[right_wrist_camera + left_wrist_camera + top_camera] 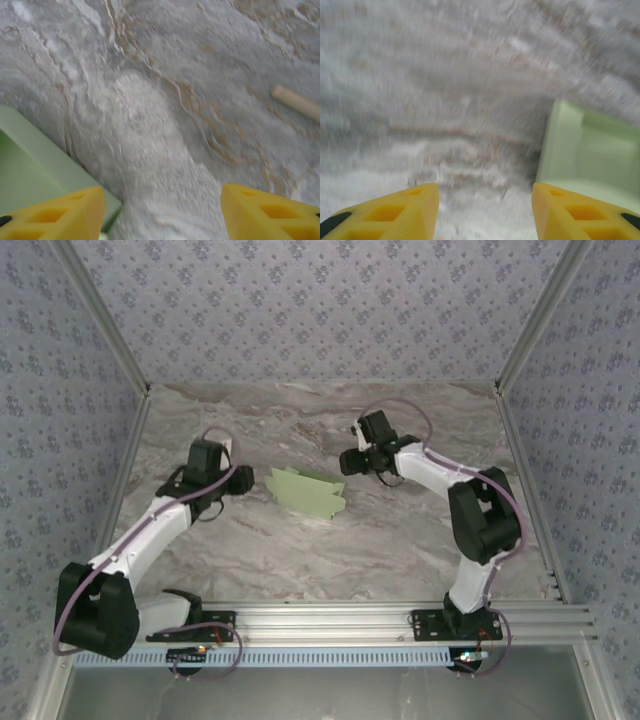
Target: Fold the paper box
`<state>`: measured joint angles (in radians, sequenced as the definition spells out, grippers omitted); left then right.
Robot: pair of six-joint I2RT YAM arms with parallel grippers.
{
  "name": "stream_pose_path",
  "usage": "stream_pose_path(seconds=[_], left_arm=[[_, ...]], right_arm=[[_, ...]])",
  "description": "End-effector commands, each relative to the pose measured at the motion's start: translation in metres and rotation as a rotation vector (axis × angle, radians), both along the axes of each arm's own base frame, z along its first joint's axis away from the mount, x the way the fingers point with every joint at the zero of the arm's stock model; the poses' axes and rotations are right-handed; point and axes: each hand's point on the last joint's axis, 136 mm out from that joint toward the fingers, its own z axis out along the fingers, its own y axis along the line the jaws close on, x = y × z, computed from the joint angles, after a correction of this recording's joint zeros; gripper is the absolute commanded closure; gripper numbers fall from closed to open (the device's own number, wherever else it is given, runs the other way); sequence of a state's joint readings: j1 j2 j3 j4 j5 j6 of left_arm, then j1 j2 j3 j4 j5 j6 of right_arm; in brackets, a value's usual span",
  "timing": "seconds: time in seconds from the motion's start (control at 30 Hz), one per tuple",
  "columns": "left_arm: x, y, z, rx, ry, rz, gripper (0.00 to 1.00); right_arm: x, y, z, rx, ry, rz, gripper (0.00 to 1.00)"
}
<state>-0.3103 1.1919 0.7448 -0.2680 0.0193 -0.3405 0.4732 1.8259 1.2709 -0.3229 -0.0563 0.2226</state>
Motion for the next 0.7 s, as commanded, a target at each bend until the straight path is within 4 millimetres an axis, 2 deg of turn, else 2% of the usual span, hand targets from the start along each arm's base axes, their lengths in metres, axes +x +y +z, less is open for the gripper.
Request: stream_pose_path(seconds=[0.0,0.17,0.27,0.43,0.67], left_arm=[[-0.011,-0.006,-0.012,-0.073,0.000,0.043,0.49],[-0.038,-0.042,-0.049,-0.101,0.102,-0.058,0.50],[-0.042,-0.064,-0.057,-0.187,0.124,-0.102,0.52],[-0.029,-0.080,-0.058,-0.234,0.112,-0.122,0.52],[-0.003,-0.084,-0.060,-0.186,0.080,-0.114,0.53]], right_arm=[[0.007,0.003,-0.009,-0.067,0.030,0.027,0.37],[0.003,0.011,-0.028,-0.113,0.089,0.080,0.38],[-0.006,0.016,-0.032,-0.123,0.110,0.114,0.39],[-0.025,0.017,-0.037,-0.131,0.135,0.148,0.40],[-0.053,0.021,-0.035,-0.074,0.155,0.177,0.41]])
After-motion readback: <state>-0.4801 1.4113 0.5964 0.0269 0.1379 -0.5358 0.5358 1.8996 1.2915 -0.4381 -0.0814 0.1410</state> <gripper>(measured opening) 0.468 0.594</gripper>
